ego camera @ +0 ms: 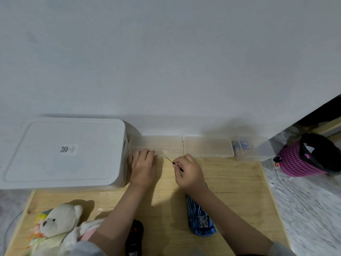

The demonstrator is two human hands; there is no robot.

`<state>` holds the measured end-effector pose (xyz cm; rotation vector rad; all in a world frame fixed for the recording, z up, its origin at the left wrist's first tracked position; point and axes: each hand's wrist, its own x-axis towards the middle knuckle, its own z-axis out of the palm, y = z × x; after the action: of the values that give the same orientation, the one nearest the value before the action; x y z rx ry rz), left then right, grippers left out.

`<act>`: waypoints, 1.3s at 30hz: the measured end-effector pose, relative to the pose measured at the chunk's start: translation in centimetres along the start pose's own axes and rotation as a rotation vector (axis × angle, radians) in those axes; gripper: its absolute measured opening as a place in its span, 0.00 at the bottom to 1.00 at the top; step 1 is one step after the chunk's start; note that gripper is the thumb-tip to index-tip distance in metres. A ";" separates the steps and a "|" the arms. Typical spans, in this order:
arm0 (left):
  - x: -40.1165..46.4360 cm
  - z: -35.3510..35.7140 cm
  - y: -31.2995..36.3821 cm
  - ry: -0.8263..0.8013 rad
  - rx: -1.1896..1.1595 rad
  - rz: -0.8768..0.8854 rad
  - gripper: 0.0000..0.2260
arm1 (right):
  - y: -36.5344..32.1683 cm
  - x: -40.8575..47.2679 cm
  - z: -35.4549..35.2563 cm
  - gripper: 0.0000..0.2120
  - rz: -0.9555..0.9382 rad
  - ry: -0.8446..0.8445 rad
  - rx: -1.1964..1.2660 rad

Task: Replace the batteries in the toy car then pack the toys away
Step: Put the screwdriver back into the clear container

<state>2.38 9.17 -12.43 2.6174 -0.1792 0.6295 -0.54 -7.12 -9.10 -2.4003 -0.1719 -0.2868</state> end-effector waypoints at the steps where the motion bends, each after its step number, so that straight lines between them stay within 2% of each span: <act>1: 0.0 0.0 0.1 0.011 -0.005 -0.006 0.10 | 0.1 0.0 0.0 0.06 0.000 -0.003 -0.001; 5: 0.9 -0.9 0.9 -0.049 -0.057 -0.065 0.20 | -0.2 0.5 0.2 0.08 -0.014 -0.016 -0.058; 10: 1.7 -1.9 1.1 -0.180 -0.054 -0.097 0.28 | -1.1 2.9 0.8 0.05 -0.081 0.040 -0.258; 12: 2.1 -2.2 1.1 -0.207 -0.014 -0.101 0.31 | -1.1 3.5 1.3 0.08 -0.124 0.030 -0.353; 17: 2.7 -2.7 1.5 -0.239 -0.010 -0.133 0.30 | 0.0 3.5 2.8 0.15 -0.259 0.061 -0.460; 26: 2.6 -2.5 1.0 -0.197 0.028 -0.068 0.27 | 0.7 3.0 1.1 0.15 -0.247 0.317 -0.339; 30: 2.5 -2.5 1.1 -0.182 0.020 -0.097 0.21 | 0.5 4.0 0.5 0.21 -0.245 0.157 -0.311; 32: 2.5 -2.5 1.2 -0.211 0.010 -0.129 0.22 | 0.3 4.3 0.4 0.21 -0.257 0.086 -0.286; 35: 2.4 -2.3 0.8 -0.201 0.056 -0.073 0.23 | -0.1 4.5 0.2 0.22 -0.233 -0.026 -0.266; 39: 2.5 -2.1 0.2 -0.205 0.073 -0.022 0.13 | -0.2 4.0 0.4 0.24 -0.193 -0.157 -0.305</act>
<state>3.72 9.87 -9.51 2.7483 -0.1931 0.3650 3.34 -6.54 -8.21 -2.7147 -0.4635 -0.2249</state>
